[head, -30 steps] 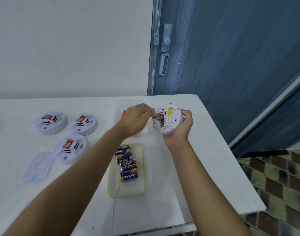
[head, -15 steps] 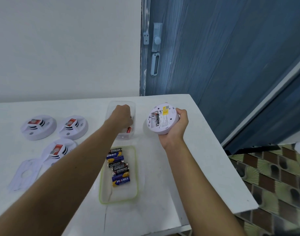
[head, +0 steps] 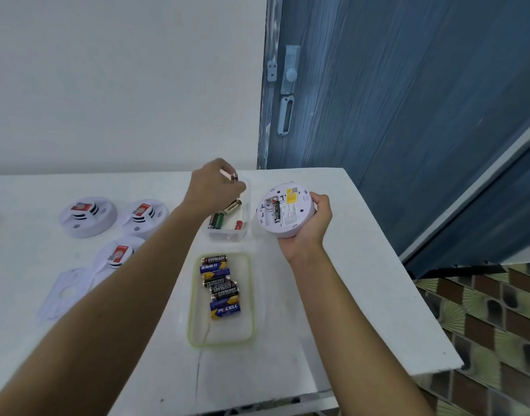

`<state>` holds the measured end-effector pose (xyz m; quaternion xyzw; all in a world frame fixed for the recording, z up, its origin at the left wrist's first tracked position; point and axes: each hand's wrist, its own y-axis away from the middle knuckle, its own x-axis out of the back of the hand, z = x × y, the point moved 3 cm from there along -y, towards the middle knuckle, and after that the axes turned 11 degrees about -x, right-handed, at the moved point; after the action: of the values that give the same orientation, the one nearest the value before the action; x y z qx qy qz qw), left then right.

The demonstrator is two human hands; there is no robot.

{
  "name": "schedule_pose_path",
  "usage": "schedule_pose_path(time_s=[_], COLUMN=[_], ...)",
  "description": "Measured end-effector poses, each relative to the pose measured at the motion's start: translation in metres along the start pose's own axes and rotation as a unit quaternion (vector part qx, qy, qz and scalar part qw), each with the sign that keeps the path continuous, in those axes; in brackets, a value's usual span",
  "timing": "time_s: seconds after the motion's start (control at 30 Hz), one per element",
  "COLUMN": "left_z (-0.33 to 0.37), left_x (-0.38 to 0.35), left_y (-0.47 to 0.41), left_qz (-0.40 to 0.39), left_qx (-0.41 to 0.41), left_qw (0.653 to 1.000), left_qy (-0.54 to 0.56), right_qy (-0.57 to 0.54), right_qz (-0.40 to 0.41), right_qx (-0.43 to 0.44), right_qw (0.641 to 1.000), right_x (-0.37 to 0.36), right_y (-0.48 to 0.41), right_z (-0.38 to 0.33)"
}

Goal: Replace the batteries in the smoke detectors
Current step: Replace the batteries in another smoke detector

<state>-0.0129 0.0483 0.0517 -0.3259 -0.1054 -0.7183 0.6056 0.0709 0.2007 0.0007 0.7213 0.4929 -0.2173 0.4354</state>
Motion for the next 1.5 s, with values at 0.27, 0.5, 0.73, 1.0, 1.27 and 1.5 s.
schedule_pose_path(time_s=[0.27,0.5,0.73,1.0,1.27,1.5], left_z=[0.035,0.019,0.006,-0.021,-0.049,-0.064], left_x=[0.022,0.027,0.048,0.081,0.099,0.111], left_y=[0.065,0.105,0.122,0.127,0.140,0.153], left_qz=[0.040,0.046,0.032,0.055,0.040,0.046], left_qx=[-0.188,-0.299,-0.291,-0.067,0.081,0.147], left_qw=[0.978,0.953,0.956,0.977,0.912,0.876], left_qy=[0.081,-0.023,-0.006,0.193,0.400,0.457], right_qy=[-0.020,0.011,0.008,0.027,0.017,0.035], right_qz=[-0.015,-0.029,-0.050,-0.074,-0.106,-0.141], right_qx=[-0.012,-0.025,-0.033,-0.070,-0.102,-0.116], right_qw=[1.000,0.999,0.998,0.994,0.989,0.983], right_x=[-0.019,-0.034,-0.049,-0.074,-0.098,-0.111], right_y=[0.014,0.022,0.029,0.040,0.050,0.057], right_z=[0.016,0.034,0.054,0.087,0.116,0.139])
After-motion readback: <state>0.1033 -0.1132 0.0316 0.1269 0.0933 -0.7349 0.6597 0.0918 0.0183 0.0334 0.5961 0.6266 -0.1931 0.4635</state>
